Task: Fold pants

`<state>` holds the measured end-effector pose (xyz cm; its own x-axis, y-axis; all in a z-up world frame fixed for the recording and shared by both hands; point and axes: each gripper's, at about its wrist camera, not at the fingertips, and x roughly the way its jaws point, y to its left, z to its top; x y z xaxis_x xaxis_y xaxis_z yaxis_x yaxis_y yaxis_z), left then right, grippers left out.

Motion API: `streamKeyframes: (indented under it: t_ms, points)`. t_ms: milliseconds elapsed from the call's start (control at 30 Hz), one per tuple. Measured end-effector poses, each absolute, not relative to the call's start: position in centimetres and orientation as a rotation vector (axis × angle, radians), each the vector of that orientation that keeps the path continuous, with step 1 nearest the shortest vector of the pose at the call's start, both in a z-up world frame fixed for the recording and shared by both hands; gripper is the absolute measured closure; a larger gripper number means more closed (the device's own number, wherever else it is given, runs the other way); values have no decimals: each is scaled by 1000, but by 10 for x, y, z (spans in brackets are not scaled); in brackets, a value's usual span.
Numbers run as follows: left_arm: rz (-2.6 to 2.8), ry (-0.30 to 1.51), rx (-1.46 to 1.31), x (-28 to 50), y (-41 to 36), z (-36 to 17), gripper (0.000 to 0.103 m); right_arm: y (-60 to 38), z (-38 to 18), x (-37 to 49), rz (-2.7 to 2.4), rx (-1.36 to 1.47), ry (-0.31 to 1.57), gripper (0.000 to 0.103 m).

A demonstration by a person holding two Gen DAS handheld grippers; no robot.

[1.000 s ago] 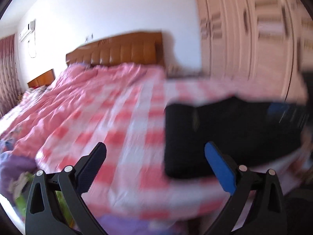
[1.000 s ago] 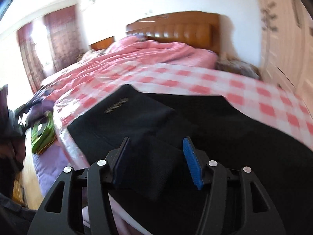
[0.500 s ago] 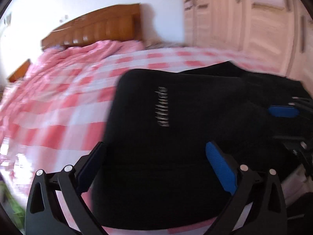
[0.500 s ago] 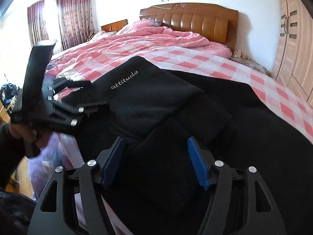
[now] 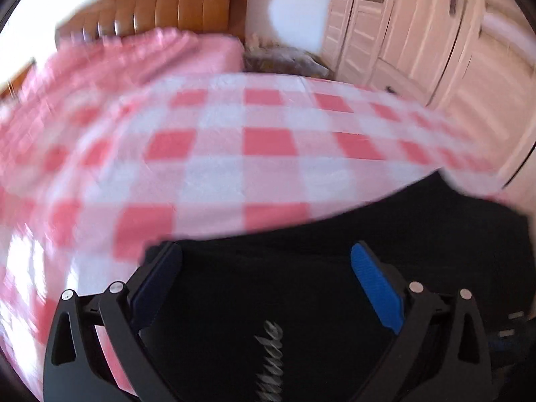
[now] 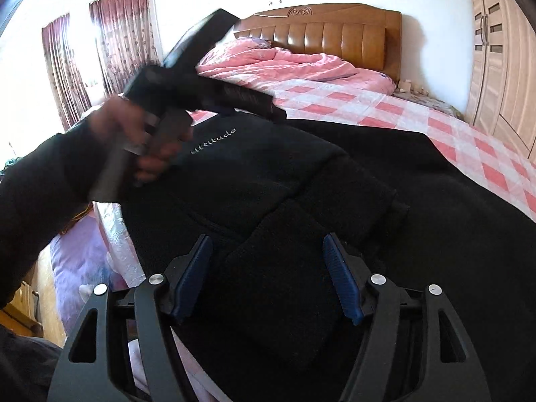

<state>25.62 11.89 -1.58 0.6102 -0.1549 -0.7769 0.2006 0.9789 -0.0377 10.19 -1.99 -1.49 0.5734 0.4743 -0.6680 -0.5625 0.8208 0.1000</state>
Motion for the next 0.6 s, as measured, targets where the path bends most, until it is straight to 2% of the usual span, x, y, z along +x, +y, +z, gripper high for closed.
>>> streamKeyframes:
  t_ms: [133,300,367,500,533,600]
  points:
    - [-120,834,152,243,110,-13,2,-24,-17,101,621,-106,739,37]
    - [-35,894,38,254,135,-15,2,-27,-15,100,634,-86,729,37]
    - [41,836,28,241,141,-3,2,-40,-6,96,634,-53,749,35]
    - [-11,599,95,171,121,49,2,-113,28,59,488,28,651,32]
    - [-47,575,102,158,113,55,2,-145,35,44,434,93,626,29]
    - [-155,552,134,129,87,58,2,-196,37,20,357,221,605,28]
